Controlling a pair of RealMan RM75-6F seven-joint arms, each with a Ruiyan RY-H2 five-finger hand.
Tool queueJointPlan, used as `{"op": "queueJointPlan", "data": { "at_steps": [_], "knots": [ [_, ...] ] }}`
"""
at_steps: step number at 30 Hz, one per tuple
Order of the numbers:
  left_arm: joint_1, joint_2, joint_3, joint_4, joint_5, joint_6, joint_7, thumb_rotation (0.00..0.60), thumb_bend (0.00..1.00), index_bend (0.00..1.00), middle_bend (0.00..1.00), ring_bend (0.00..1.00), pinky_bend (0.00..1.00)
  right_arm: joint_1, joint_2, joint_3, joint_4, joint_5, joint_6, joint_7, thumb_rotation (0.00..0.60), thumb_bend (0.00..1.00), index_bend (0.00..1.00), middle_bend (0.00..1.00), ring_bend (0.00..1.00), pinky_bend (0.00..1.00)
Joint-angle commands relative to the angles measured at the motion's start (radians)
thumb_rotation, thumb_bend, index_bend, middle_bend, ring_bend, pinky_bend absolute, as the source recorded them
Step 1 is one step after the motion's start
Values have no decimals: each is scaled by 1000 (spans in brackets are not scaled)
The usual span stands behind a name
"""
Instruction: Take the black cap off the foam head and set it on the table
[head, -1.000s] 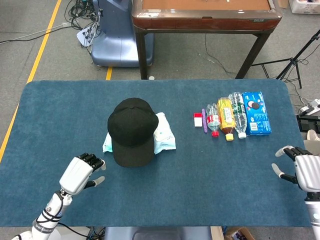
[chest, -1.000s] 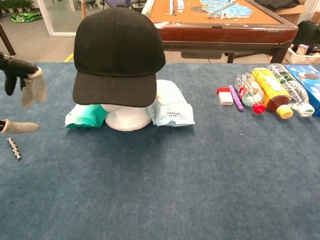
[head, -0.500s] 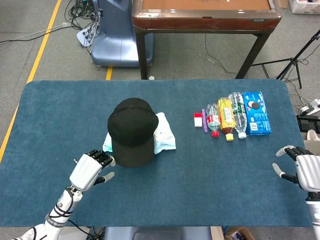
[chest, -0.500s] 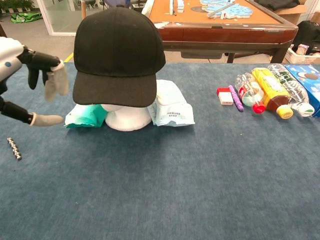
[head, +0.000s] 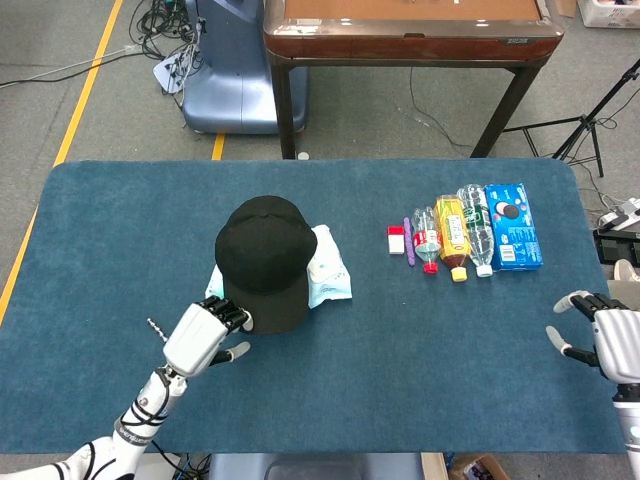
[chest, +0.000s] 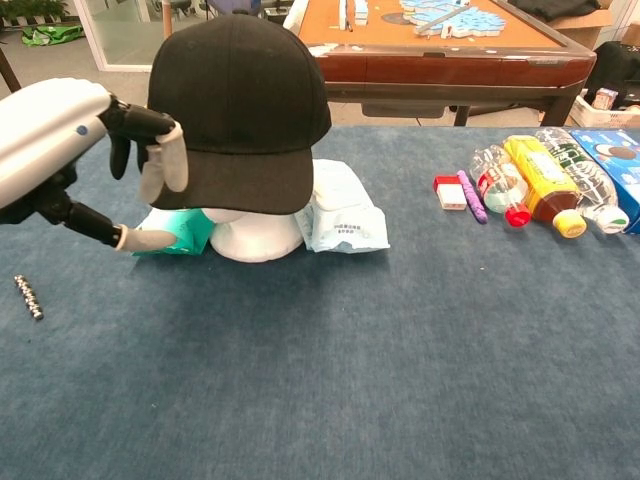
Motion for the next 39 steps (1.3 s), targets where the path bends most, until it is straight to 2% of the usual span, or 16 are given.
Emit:
{"op": "queueJointPlan", "data": {
  "at_steps": [1,20,32,39],
  "knots": [
    [-11,-14,-2,9,3,1,1,600,10,562,675,524,577,0,1,0,0,0,0,1,600,270,487,455,410,480],
    [-60,-114,-26,114,-12,40,2,600,10,580,690,543,591,-1,4,2,2,2,-2,11,600,270,487,456,410,480],
    [-76,-166,-42,212,-8,117,-27,600,10,596,706,556,605,1,4,2,0,4,-8,6,600,270,487,455,410,480],
    [-81,-181,-39,269,5,171,-75,600,10,562,706,556,606,1,4,3,0,5,-8,6,600,270,487,455,410,480]
  ]
}}
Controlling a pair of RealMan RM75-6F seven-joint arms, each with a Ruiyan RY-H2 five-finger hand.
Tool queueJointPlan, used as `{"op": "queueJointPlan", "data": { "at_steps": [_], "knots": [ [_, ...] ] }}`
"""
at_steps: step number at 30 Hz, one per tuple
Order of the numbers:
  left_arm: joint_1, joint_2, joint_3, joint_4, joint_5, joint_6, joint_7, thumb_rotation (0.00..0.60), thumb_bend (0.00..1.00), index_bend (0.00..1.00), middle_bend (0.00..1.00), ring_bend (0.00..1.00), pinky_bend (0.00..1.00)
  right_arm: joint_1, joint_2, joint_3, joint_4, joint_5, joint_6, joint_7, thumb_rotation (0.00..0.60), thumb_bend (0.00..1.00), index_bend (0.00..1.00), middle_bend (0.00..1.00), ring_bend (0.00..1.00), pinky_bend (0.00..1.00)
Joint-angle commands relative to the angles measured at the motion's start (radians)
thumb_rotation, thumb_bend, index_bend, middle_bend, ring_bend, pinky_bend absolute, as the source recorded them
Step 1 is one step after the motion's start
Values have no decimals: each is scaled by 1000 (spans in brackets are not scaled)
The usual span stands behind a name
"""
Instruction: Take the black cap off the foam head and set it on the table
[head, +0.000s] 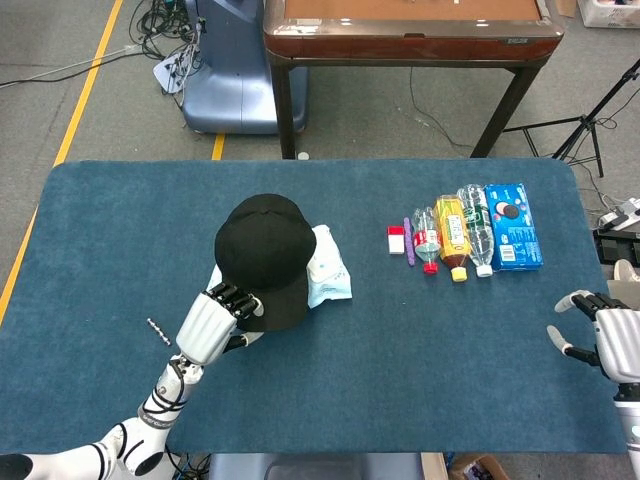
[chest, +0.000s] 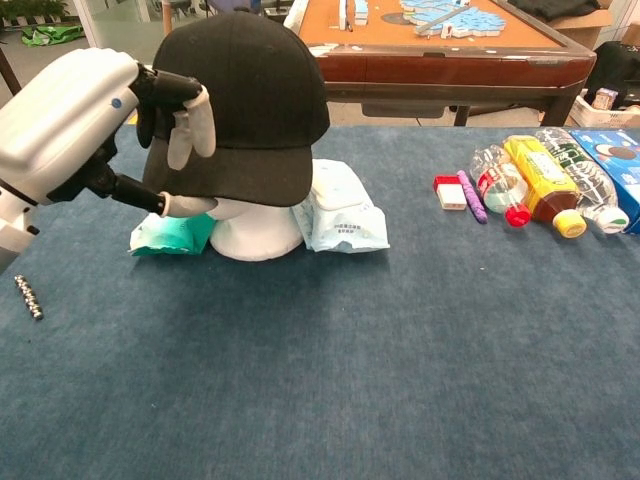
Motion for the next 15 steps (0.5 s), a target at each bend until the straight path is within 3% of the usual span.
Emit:
{"op": "queueJointPlan", "data": {
  "at_steps": [1,12,15],
  "knots": [
    [-3,-6,2,20,4,17,-15,600,11,557,707,556,606,0,0,0,0,0,0,-1,600,270,487,455,410,480],
    [-6,-7,15,55,5,51,-39,600,13,511,720,570,618,1,0,0,-1,2,-3,-3,600,270,487,455,410,480],
    [-8,-5,18,58,5,54,-43,600,62,510,723,572,619,2,0,0,-1,3,-6,-5,600,270,487,455,410,480]
  ]
}}
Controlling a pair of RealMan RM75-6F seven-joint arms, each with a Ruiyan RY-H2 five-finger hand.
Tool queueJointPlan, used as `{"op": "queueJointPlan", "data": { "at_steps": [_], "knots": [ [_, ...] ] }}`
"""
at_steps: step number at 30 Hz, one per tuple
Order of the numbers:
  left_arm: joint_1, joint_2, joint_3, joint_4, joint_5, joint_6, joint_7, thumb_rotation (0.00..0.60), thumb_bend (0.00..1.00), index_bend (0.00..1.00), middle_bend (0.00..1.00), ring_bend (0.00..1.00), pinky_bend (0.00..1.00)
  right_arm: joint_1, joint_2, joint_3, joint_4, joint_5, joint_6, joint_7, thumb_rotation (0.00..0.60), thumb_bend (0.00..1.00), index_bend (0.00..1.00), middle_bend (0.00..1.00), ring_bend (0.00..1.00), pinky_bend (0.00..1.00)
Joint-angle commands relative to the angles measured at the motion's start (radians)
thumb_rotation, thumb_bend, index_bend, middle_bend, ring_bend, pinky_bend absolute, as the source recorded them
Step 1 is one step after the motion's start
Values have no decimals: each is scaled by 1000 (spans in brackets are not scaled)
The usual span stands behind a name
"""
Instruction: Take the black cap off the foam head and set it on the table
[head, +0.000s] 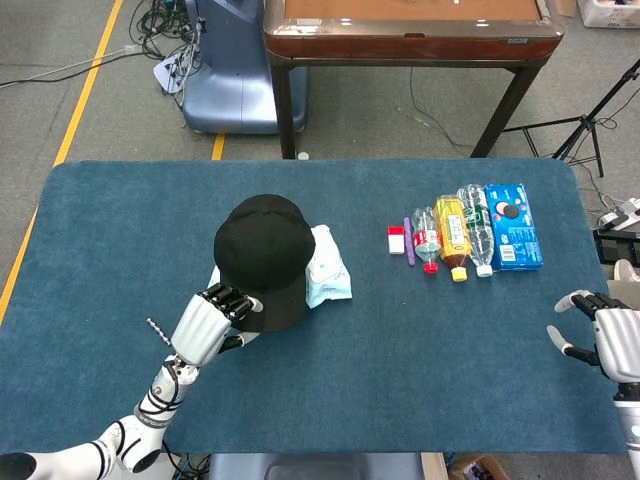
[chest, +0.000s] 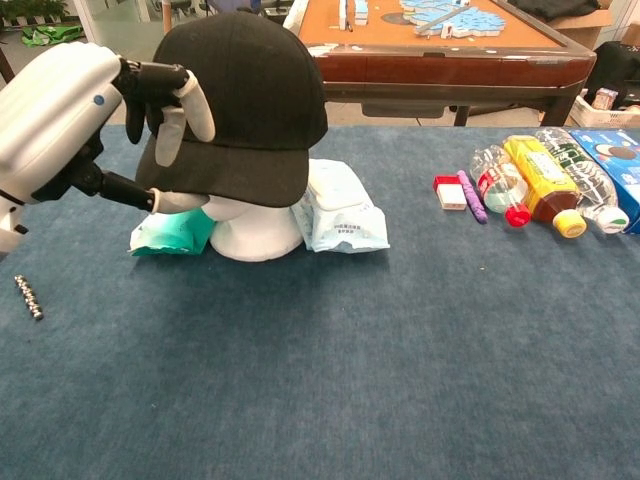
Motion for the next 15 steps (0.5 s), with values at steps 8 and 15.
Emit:
{"op": "queueJointPlan", "data": {
  "at_steps": [8,15],
  "knots": [
    [-4,5,14,4,3,8,-1,600,242,511,727,575,624,0,0,0,-2,1,-2,-3,600,270,487,456,410,480],
    [-5,9,20,1,1,12,-4,600,379,516,731,580,626,1,1,0,-2,3,-4,-4,600,270,487,455,410,480]
  ]
}}
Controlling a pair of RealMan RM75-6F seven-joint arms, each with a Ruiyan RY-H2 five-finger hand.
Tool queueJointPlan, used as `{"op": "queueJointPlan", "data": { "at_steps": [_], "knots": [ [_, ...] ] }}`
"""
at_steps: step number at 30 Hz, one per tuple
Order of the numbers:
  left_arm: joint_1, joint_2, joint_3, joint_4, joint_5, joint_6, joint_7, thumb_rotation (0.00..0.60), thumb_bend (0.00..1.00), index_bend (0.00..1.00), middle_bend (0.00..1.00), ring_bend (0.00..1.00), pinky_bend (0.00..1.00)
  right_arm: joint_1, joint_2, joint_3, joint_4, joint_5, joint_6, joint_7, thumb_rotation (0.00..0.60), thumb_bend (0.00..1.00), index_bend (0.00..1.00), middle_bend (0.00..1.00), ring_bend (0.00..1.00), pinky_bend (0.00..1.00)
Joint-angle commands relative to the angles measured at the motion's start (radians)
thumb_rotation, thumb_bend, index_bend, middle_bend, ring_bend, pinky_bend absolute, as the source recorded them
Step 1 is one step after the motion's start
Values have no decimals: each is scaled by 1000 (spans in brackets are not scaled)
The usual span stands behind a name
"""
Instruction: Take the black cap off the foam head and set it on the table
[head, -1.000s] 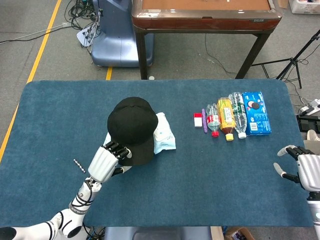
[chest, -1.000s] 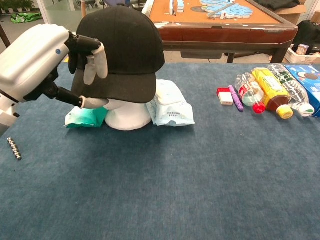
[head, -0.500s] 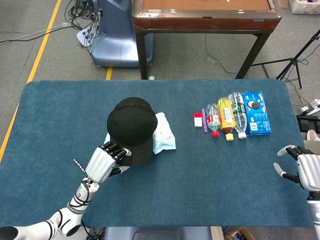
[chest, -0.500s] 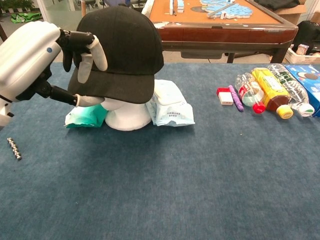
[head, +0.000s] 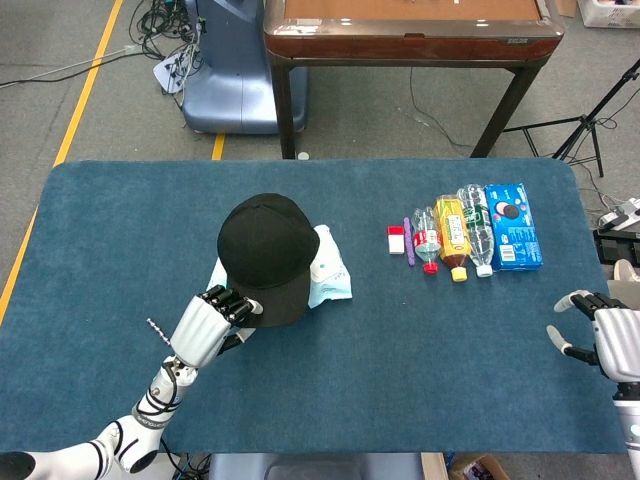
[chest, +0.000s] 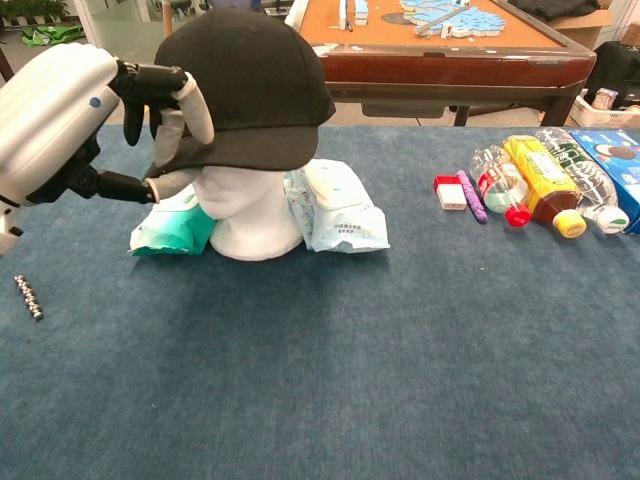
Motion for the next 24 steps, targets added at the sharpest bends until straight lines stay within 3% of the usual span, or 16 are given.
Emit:
{"op": "queueJointPlan", "data": {
  "at_steps": [1,14,24],
  "knots": [
    [1,1,3,2,0,1,0,600,399,517,731,580,626,0,0,0,0,1,0,0,600,270,487,455,410,480],
    [-4,10,10,20,27,44,-2,600,580,582,763,608,649,1,0,0,-1,1,-2,-3,600,270,487,455,410,480],
    [-18,50,5,-23,54,57,57,600,595,615,777,620,659,1,-1,-1,-1,-2,-1,-3,600,270,487,455,410,480]
  ]
}}
